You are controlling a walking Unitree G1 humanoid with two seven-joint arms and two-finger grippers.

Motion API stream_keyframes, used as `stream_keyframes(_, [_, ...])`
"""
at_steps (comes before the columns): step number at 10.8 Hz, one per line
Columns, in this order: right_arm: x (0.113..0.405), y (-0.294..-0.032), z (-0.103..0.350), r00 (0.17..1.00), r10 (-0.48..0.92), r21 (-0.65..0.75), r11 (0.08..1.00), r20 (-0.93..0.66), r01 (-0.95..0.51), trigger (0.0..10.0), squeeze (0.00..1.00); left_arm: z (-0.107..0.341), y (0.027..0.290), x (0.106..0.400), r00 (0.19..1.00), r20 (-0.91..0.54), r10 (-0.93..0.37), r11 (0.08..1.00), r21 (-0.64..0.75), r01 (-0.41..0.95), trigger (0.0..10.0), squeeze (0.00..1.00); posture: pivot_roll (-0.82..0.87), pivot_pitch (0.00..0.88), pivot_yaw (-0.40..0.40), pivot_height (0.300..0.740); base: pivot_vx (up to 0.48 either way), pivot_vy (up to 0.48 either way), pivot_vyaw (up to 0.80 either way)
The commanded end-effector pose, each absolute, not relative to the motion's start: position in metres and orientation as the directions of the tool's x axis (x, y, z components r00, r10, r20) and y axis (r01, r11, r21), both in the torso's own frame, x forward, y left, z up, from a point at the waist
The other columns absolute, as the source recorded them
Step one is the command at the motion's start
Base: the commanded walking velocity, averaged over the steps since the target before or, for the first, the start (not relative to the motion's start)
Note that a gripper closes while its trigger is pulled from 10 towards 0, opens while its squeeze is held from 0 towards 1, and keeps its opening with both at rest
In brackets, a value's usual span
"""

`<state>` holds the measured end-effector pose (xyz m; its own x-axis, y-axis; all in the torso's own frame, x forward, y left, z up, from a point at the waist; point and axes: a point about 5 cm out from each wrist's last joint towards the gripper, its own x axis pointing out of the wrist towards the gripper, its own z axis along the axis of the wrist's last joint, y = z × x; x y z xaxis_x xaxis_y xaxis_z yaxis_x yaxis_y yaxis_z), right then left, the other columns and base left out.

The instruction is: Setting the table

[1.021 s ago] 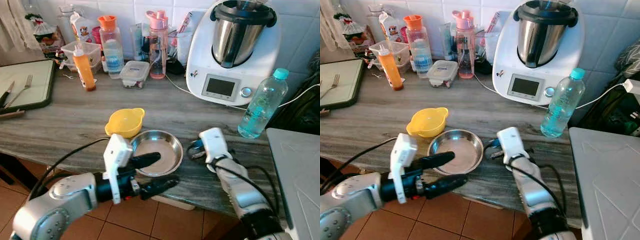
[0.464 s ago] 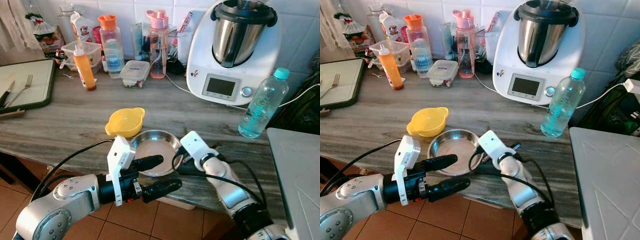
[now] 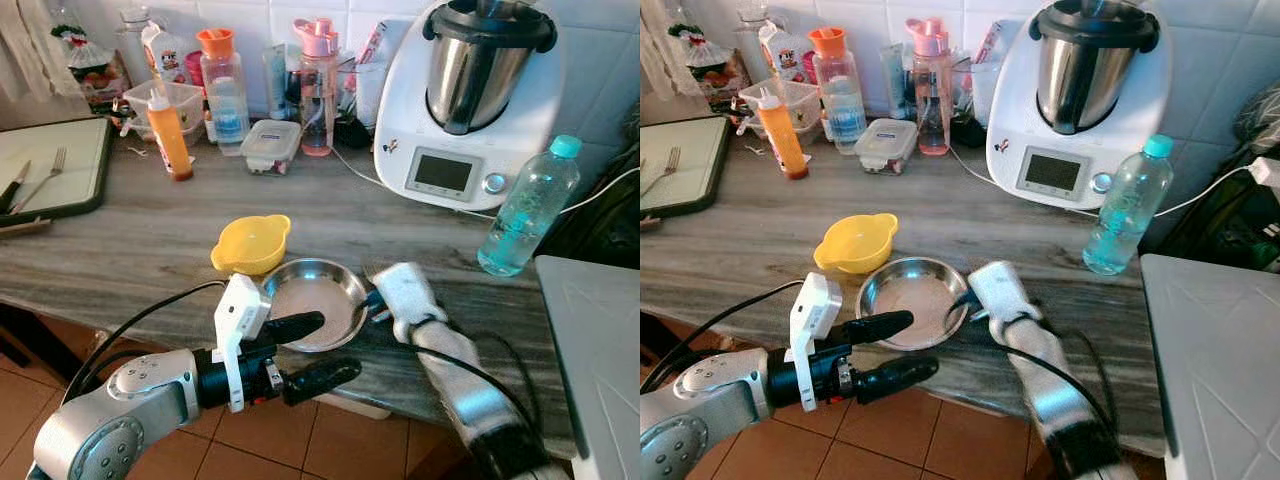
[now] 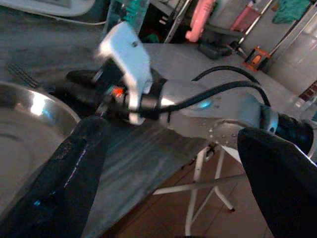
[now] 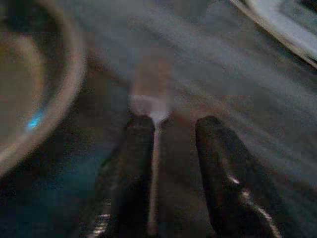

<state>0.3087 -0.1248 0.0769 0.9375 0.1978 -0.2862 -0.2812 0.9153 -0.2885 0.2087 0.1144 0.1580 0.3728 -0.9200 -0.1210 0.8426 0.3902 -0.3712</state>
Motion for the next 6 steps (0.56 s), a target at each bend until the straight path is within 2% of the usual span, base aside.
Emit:
stream_keyframes(1, [0.31, -0.131, 0.09, 0.961, 0.168, -0.257, 0.94, -0.22, -0.223, 10.0, 1.0, 0.157, 0.115, 0.209, 0.37, -0.135, -0.919, 0.393, -0.359, 0.846, 10.0, 0.0, 0.12, 0.0, 0.014, 0.74, 0.0, 0.0, 0.0])
stream_keyframes(2, [0.304, -0.14, 0.088, 0.965, 0.122, -0.173, 0.971, -0.233, -0.165, 10.0, 1.0, 0.157, 0.116, 0.209, 0.369, -0.137, -0.919, 0.393, -0.356, 0.848, 10.0, 0.0, 0.12, 0.0, 0.016, 0.74, 0.0, 0.0, 0.0])
stream_keyframes(3, [0.295, -0.142, 0.086, 0.96, 0.134, -0.086, 0.984, -0.247, -0.159, 10.0, 1.0, 0.157, 0.117, 0.209, 0.371, -0.139, -0.918, 0.396, -0.354, 0.847, 10.0, 0.0, 0.12, 0.0, 0.017, 0.74, 0.0, 0.0, 0.0])
stream_keyframes(6, [0.276, -0.135, 0.088, 0.939, 0.242, 0.039, 0.97, -0.244, -0.24, 10.0, 1.0, 0.156, 0.117, 0.208, 0.366, -0.142, -0.92, 0.392, -0.354, 0.849, 10.0, 0.0, 0.11, 0.002, 0.021, 0.74, 0.0, 0.0, 0.0])
